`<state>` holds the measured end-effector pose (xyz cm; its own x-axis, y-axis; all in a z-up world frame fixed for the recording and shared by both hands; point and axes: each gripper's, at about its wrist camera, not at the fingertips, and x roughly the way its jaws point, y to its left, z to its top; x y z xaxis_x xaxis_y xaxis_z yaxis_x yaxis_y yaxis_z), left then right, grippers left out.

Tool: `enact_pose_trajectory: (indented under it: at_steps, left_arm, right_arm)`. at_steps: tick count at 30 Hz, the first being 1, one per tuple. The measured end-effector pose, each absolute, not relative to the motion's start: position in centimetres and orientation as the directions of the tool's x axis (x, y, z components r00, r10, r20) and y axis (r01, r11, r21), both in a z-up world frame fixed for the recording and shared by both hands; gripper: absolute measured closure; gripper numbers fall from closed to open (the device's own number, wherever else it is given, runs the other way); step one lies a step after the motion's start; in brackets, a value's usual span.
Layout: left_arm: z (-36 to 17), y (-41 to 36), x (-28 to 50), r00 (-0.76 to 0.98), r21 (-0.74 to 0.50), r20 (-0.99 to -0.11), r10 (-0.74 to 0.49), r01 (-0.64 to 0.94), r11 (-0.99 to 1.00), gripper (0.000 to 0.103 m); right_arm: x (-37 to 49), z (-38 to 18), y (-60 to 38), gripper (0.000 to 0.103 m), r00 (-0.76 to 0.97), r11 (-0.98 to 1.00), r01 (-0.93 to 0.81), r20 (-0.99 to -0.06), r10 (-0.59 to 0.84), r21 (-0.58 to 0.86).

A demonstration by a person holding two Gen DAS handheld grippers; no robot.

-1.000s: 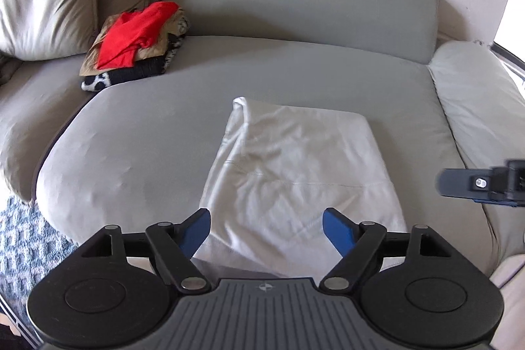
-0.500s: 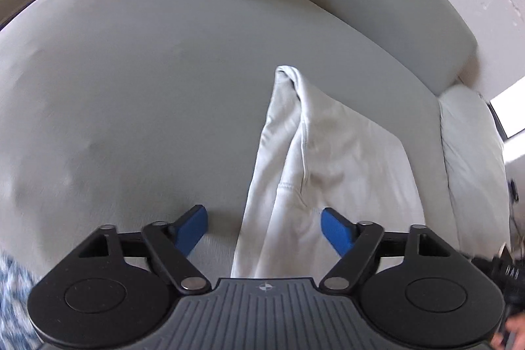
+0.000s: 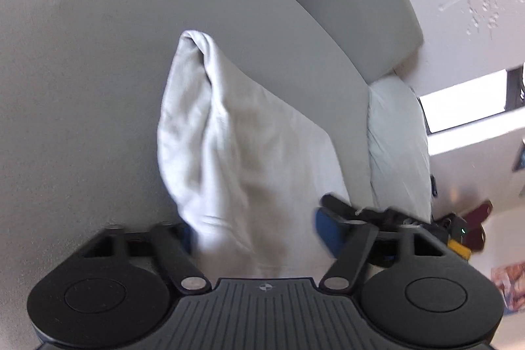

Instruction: Fold clothes

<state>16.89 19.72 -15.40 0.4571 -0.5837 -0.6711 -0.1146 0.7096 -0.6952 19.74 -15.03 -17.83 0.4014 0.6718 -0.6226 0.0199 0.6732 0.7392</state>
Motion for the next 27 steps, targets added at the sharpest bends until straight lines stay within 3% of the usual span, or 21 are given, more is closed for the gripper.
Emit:
enact_pose_trajectory:
  at_steps: [1,3,8,12,17,21,27]
  left_arm:
    - [-14.9,19.3,16.5,0.469,-0.683,-0.675,-0.569,-0.106,0.723,0.088]
    - [-13.4,18.0,15.3,0.495,-0.654,-0.676,-0.546,-0.059,0.754,0.091]
    - [-8.2,13.7,11.6,0.552,-0.609,-0.626,-0.551,0.096,0.788,0.092]
    - [-3.2,8.5,9.0,0.55,-0.594,-0.549,-0.63,0.273,0.756,0.092]
    - [1.1,-1.0,8.5,0.424,-0.617,-0.473,-0.772,0.466,0.634,0.091]
    - [1.1,-10.1,9.8,0.275,-0.647,-0.463,-0.843,0.545,0.533,0.091]
    - [-2.3,-21.3,13.0,0.191,-0.611,-0.52,-0.833,0.598,0.519,0.091]
  right_arm:
    - [19.0,-16.8,-14.7,0.095,0.439,0.703,-0.02,-0.626,0.645,0.711]
    - [17.0,-14.2,-14.7,0.096,0.506,0.731,-0.088,-0.602,0.618,0.677]
    - [9.8,-7.2,-17.7,0.096,0.66,0.763,-0.15,-0.511,0.551,0.629]
    - [4.2,-2.6,-23.2,0.096,0.75,0.738,-0.08,-0.447,0.488,0.67]
    - [-3.2,2.3,-31.6,0.096,0.881,0.762,0.068,-0.397,0.256,0.644]
    - [-5.7,3.4,-38.0,0.096,0.903,0.757,0.192,-0.415,0.114,0.625]
    - [-3.5,0.6,-45.6,0.096,0.89,0.745,0.293,-0.455,0.016,0.599]
